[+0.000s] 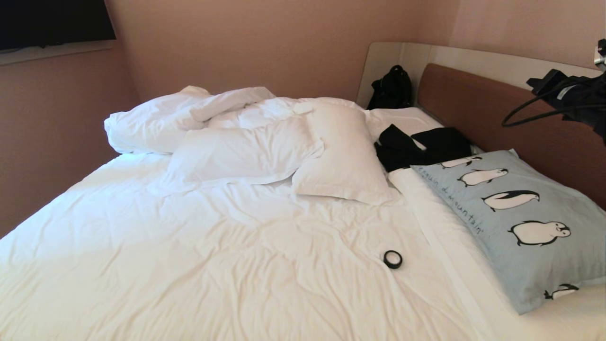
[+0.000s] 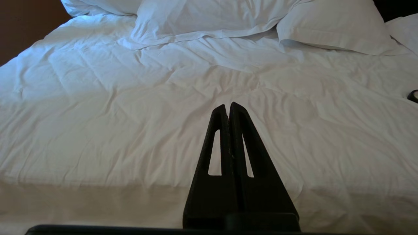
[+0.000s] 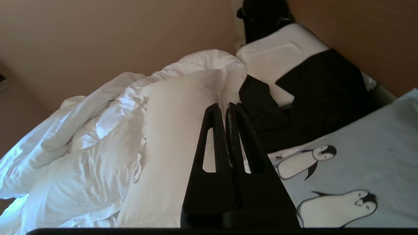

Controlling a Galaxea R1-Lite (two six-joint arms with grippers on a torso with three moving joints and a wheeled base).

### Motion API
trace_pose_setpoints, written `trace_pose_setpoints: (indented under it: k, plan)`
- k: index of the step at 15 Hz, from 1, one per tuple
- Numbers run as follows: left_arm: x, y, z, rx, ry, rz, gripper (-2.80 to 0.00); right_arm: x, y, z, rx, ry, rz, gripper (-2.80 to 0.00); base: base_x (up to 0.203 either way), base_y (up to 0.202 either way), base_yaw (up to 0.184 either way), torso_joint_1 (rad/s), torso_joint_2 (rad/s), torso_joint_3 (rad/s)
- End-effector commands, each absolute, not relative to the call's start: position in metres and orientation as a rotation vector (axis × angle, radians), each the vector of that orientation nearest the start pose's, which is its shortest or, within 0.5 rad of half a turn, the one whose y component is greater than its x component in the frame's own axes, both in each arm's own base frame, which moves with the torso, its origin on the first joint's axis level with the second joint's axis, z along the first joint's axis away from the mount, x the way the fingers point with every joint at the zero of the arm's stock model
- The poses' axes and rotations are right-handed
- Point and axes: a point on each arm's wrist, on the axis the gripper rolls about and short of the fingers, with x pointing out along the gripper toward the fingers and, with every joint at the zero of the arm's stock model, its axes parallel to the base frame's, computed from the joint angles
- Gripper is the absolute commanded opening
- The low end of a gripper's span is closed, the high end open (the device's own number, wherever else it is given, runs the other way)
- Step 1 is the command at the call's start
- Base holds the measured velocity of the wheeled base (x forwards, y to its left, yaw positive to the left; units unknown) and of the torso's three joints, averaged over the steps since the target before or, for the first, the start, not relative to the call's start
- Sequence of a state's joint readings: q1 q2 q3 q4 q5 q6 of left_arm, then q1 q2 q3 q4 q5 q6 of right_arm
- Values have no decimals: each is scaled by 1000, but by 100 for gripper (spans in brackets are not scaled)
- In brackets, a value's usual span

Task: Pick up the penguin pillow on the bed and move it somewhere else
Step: Pick up the pillow

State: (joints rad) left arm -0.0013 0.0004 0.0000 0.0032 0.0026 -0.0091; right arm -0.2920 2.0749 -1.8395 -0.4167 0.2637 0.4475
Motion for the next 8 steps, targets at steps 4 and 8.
trace_pose_setpoints:
  k: [4,8]
  plan:
    - [-23,0,75,-9,5,2,-280,407,-87,296,469,191,-208,-280,0,0,0,0,0,0]
    - [-23,0,75,-9,5,2,-280,386,-64,306,437,298,-168,-280,0,0,0,0,0,0]
